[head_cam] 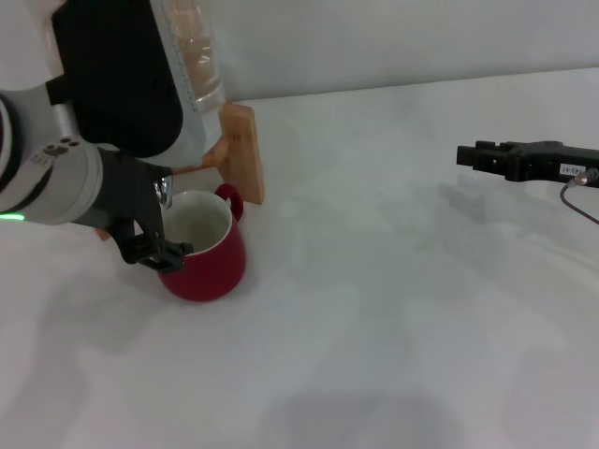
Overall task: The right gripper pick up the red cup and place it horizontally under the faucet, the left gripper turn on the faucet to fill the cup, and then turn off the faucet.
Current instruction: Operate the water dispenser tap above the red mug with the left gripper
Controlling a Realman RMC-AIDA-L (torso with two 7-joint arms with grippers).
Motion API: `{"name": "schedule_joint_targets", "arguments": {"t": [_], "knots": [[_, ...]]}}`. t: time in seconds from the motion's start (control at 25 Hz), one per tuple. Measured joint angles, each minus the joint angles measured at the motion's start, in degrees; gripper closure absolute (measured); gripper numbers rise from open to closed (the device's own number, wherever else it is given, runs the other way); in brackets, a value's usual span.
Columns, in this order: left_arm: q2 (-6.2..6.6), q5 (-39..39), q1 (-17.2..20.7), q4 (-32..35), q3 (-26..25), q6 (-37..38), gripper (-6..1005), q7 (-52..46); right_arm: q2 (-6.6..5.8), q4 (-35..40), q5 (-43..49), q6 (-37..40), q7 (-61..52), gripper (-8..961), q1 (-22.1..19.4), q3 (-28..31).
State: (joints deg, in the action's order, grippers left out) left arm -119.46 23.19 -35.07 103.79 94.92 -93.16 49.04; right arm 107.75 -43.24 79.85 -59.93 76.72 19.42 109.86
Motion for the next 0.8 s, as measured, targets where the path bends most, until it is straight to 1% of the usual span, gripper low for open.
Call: {"name": "schedule_joint_targets", "arguments": {"t": [0.8], "knots": [[0.02,-0.3,0.0,-0.1,0.0,0.3,123,-0.7,0.00,0.0,0.0,-0.2,0.0,551,0.0,0.0]]}}
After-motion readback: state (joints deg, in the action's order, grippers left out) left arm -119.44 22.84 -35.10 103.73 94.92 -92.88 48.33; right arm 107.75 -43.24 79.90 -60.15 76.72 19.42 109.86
